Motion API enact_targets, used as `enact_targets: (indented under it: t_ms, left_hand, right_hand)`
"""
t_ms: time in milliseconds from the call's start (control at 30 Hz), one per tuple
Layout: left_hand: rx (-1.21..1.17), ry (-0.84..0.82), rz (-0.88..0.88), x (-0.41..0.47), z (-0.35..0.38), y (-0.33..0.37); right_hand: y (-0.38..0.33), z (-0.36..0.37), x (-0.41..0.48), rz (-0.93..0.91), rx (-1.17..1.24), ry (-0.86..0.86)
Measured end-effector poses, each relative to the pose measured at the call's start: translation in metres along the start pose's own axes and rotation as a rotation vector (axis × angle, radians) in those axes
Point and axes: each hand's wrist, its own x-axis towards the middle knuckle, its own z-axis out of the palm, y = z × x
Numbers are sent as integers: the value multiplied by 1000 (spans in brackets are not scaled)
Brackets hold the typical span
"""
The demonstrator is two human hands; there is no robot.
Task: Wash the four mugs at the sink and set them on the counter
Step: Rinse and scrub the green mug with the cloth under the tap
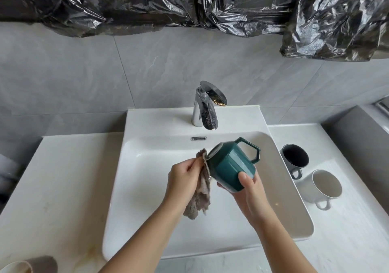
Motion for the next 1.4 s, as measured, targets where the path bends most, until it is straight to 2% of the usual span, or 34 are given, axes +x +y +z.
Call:
enact_targets:
  t_ms: [233,433,533,667,800,933,1100,1233,1400]
  left_hand:
    - [170,66,182,-9,-5,9]
    - [305,121,379,0,-13,6]
    - [267,73,355,8,-18,11]
    - [205,-44,266,17,-22,13]
    - [150,-104,383,11,-19,16]
    - [151,-174,545,10,-18,18]
    - [133,-136,639,15,-14,17]
    - [151,-164,647,17,-8,16]
    - [142,-211,601,20,11,27]
  right_hand:
    - [3,10,-4,-179,-224,136]
    - [14,2,-3,-153,-457,60]
    - [14,-3,-8,-131,-502,0]
    - [7,2,-13,-129,-319,-43]
    - [4,0,-9,-137,-175,21]
    - [3,-5,-7,-148,-163,61]
    - [-3,1,-6,-129,-97,80]
    - [-11,0,-12,-98,-26,56]
    - [-19,-17,-23,-109,-113,28]
